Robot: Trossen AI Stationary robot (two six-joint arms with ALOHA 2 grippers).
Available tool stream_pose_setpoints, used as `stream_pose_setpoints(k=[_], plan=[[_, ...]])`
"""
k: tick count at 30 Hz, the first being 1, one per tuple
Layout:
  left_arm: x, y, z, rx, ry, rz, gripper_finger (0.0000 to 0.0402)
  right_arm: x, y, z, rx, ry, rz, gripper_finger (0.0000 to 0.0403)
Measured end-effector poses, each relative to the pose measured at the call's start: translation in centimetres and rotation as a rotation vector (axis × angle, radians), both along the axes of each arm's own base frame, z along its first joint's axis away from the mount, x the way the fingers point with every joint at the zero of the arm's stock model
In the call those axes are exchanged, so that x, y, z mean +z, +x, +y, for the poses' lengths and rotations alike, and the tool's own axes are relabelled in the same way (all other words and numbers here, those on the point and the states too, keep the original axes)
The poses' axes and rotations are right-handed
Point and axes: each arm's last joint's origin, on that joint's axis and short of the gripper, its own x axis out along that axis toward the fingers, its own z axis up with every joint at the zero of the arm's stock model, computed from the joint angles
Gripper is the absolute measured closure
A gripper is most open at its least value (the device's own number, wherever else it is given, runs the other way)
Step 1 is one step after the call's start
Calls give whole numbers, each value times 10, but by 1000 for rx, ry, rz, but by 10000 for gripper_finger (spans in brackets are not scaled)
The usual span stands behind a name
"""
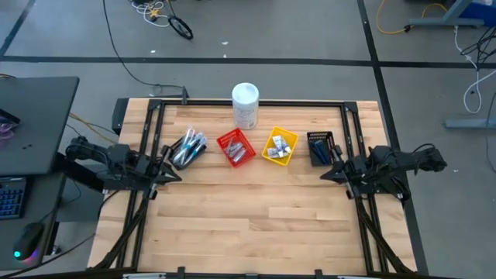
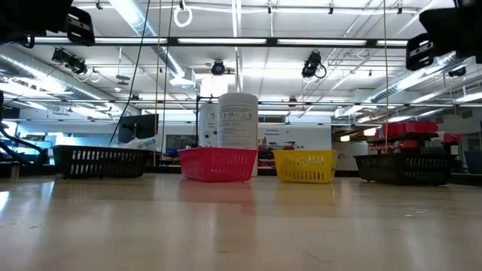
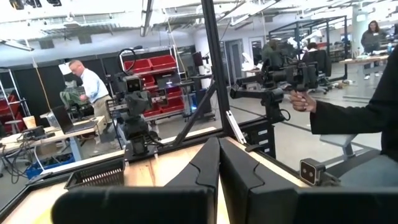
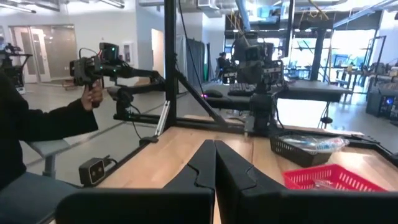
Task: Pick & Place Travel size toiletries
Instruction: Return to Home Position
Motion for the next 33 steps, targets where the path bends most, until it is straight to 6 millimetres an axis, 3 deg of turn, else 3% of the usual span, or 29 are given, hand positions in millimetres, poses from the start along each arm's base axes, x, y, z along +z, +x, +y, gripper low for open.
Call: stream_pose_setpoints(k=[9, 19, 25, 33], plan=[[-3, 1, 2, 55, -42, 41, 391, -24, 8, 1, -1, 5, -25, 401], [-4, 1, 2, 71, -46, 47, 385, -24, 8, 1, 0, 18, -17, 401], [-28, 9, -1, 73, -52, 13, 387, -29, 8, 2, 2, 33, 48, 401], [-32, 10, 3, 181, -92, 68, 391, -31, 8, 2, 4, 74, 78, 401]])
